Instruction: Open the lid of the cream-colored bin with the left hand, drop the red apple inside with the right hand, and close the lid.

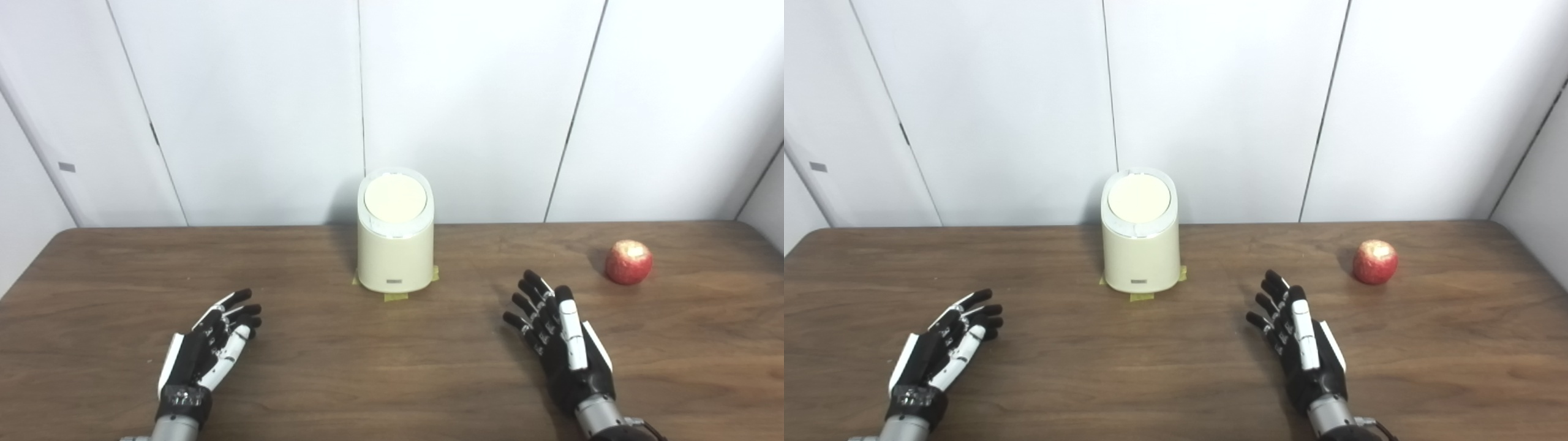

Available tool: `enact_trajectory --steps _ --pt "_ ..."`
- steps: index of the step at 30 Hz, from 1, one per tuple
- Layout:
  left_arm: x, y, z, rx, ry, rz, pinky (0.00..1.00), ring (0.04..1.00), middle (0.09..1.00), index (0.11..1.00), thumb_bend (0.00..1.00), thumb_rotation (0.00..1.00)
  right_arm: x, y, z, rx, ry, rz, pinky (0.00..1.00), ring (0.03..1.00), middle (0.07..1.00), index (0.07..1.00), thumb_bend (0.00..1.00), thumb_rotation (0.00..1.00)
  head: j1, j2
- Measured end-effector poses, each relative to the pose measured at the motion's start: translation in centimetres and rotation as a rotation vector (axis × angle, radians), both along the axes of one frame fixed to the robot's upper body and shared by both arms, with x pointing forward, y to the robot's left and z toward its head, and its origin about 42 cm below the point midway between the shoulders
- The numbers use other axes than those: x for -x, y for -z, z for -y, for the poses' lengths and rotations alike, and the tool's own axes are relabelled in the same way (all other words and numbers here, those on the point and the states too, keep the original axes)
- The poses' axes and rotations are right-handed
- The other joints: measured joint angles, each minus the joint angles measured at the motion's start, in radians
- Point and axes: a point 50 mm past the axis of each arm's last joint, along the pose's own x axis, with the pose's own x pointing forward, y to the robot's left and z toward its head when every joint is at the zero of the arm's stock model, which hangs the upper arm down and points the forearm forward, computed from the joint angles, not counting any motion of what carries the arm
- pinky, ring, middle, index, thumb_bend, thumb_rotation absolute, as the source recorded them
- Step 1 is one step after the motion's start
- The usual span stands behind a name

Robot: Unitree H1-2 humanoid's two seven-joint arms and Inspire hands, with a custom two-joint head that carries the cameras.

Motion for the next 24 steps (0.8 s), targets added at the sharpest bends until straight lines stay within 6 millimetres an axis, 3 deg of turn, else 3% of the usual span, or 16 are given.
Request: enact_trajectory --steps 9,24 --pt "-0.29 0.01 0.10 -0.008 0.002 0.004 0.73 0.739 0.757 0.828 0.33 0.45 -0.51 0.10 0.05 0.001 -0.008 -0.003 0.83 0.938 0.950 0.907 0.55 0.93 0.005 -0.009" --pt "-0.53 0.09 0.17 -0.009 0.002 0.007 0.73 0.737 0.757 0.827 0.32 0.42 -0.60 0.13 0.23 -0.001 -0.017 -0.002 0.83 0.940 0.951 0.910 0.54 0.94 0.006 -0.012"
